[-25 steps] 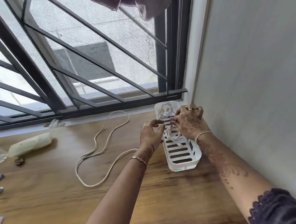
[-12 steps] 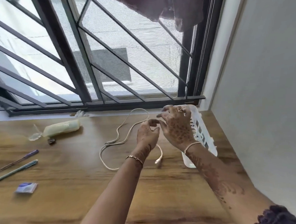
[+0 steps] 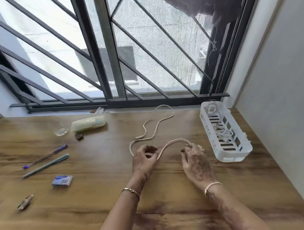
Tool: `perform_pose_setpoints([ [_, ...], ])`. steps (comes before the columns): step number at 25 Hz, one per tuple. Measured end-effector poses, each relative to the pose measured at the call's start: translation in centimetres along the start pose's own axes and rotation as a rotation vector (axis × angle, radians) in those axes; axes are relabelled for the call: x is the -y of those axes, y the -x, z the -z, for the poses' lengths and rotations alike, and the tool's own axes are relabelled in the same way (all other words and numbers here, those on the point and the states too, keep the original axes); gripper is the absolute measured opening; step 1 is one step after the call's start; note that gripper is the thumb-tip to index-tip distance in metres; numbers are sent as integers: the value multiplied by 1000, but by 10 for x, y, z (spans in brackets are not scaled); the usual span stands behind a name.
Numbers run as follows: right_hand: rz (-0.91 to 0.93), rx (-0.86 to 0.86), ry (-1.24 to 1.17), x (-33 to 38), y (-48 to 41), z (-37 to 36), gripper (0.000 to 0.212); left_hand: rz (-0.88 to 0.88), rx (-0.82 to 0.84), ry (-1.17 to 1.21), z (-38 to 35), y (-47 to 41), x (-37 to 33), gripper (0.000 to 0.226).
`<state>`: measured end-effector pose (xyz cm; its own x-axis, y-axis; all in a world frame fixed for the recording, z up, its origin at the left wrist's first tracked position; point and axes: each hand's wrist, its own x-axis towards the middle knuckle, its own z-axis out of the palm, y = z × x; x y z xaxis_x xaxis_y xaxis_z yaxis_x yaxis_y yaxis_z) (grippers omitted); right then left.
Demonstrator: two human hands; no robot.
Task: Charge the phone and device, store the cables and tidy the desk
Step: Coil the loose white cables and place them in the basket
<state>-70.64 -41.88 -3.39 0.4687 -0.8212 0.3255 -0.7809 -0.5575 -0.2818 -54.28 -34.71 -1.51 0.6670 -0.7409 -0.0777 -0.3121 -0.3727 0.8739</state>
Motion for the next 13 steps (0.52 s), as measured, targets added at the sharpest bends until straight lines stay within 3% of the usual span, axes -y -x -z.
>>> perform_pose_setpoints([
  [1, -21, -76, -24, 9, 2, 6, 10, 1, 13, 8, 5, 3, 5, 12],
  [2, -29, -173, -19, 13, 7, 2, 5, -6, 24, 17, 10, 5, 9, 11],
  [4, -70, -107, -67, 22, 14, -2, 19, -29, 53, 22, 18, 8, 15, 10],
  [8, -99, -65, -208, 34, 24, -18, 26, -96, 154, 13, 22, 9, 24, 9],
  [13, -168, 29, -295, 61, 36, -18, 16, -168, 323, 30, 28, 9, 30, 19],
])
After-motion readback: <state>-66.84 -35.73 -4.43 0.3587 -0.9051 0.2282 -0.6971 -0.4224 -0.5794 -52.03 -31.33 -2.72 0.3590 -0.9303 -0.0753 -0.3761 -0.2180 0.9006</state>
